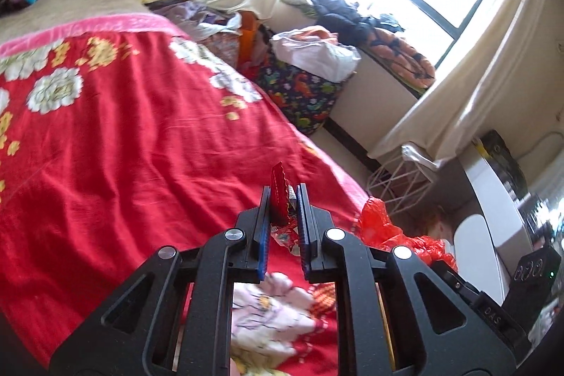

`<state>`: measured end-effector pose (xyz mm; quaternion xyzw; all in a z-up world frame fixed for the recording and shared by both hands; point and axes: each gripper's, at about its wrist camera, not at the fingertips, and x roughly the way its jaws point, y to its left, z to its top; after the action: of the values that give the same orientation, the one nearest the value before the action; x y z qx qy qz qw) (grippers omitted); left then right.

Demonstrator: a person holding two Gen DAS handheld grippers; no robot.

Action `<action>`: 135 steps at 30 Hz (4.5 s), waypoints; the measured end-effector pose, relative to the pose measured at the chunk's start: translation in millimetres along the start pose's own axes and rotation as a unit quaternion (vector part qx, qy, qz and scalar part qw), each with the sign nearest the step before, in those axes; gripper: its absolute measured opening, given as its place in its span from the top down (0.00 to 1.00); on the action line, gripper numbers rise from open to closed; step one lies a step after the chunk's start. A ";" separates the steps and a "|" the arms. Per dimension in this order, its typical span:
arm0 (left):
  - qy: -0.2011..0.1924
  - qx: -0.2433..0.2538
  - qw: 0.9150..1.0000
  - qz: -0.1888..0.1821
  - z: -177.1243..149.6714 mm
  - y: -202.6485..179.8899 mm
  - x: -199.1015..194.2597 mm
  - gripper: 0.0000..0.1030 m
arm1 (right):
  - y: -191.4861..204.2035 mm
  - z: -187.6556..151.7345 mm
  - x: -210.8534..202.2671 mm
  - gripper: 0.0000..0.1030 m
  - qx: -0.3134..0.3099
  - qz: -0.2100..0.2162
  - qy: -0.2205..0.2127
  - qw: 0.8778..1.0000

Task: Collect trash
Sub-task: 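Carry the red bag with the right tool while the left tool carries the wrapper over the bin, then open the right tool while the left tool opens, dropping both items into the bin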

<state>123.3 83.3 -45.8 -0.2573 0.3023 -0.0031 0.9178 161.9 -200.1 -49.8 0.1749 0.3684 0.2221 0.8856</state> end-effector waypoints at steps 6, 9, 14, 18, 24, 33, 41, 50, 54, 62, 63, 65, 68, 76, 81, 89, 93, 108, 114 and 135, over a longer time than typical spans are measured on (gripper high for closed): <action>0.000 0.025 1.000 -0.018 -4.9 -25.7 -6.3 0.92 | -16.2 0.0 -25.8 0.83 0.009 -0.014 -0.020 1.000; 0.001 0.035 0.999 -0.028 -6.3 -35.2 -7.7 0.92 | -24.0 -1.0 -37.5 0.83 0.015 -0.019 -0.028 0.999; 0.005 0.056 0.997 -0.044 -12.1 -58.0 -9.5 0.92 | -37.9 -3.7 -53.2 0.83 0.024 -0.033 -0.040 0.998; 0.008 0.070 0.996 -0.054 -16.9 -72.7 -11.3 0.92 | -47.0 -5.8 -65.2 0.83 0.031 -0.042 -0.047 0.998; 0.012 0.089 0.994 -0.067 -23.6 -89.1 -12.4 0.92 | -59.6 -8.4 -80.8 0.83 0.041 -0.053 -0.059 0.996; 0.023 0.116 0.989 -0.085 -35.9 -112.7 -11.1 0.92 | -76.4 -9.6 -100.9 0.83 0.053 -0.069 -0.074 0.993; 0.031 0.137 0.985 -0.099 -46.5 -132.7 -10.8 0.92 | -91.9 -12.7 -114.0 0.83 0.067 -0.085 -0.081 0.991; 0.040 0.156 0.981 -0.109 -58.6 -150.8 -9.3 0.92 | -103.5 -16.9 -125.1 0.83 0.074 -0.107 -0.089 0.987; 0.043 0.164 0.979 -0.112 -62.7 -156.1 -8.6 0.92 | -109.6 -19.2 -128.4 0.83 0.078 -0.115 -0.090 0.986; 0.052 0.177 0.976 -0.117 -72.9 -167.6 -6.7 0.92 | -119.1 -23.9 -132.2 0.83 0.089 -0.134 -0.092 0.983; 0.053 0.179 0.975 -0.117 -73.8 -168.4 -6.2 0.92 | -119.9 -24.1 -132.5 0.83 0.091 -0.136 -0.092 0.982; 0.056 0.183 0.974 -0.118 -76.1 -171.0 -4.3 0.91 | -122.6 -24.9 -133.0 0.83 0.094 -0.143 -0.092 0.981; 0.061 0.188 0.973 -0.120 -79.9 -174.3 -2.7 0.91 | -127.7 -27.1 -134.5 0.83 0.098 -0.149 -0.091 0.980; 0.073 0.202 0.969 -0.125 -90.9 -182.2 2.3 0.91 | -142.8 -30.2 -136.9 0.83 0.114 -0.161 -0.086 0.977; 0.082 0.209 0.966 -0.127 -97.4 -186.2 7.0 0.91 | -148.0 -32.0 -137.1 0.83 0.120 -0.165 -0.083 0.975; 0.100 0.223 0.961 -0.127 -110.2 -194.1 18.0 0.91 | -153.1 -35.0 -135.8 0.82 0.126 -0.168 -0.077 0.975; 0.111 0.229 0.958 -0.129 -118.0 -197.2 24.0 0.91 | -155.6 -36.7 -133.1 0.81 0.130 -0.167 -0.070 0.975; 0.151 0.245 0.949 -0.126 -136.5 -205.2 50.7 0.91 | -162.6 -41.9 -126.2 0.78 0.137 -0.165 -0.044 0.976; 0.165 0.247 0.947 -0.125 -140.8 -206.2 58.7 0.82 | -164.8 -43.7 -129.0 0.63 0.141 -0.169 -0.043 0.975; 0.148 0.248 0.952 -0.105 -137.0 -197.7 44.5 0.11 | -149.9 -46.5 -147.1 0.17 0.115 -0.186 -0.062 0.974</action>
<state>113.0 -159.8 -70.5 -0.0486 0.3953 -0.2122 0.8924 75.0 -396.1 -67.2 0.2177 0.3623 -0.0012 0.9063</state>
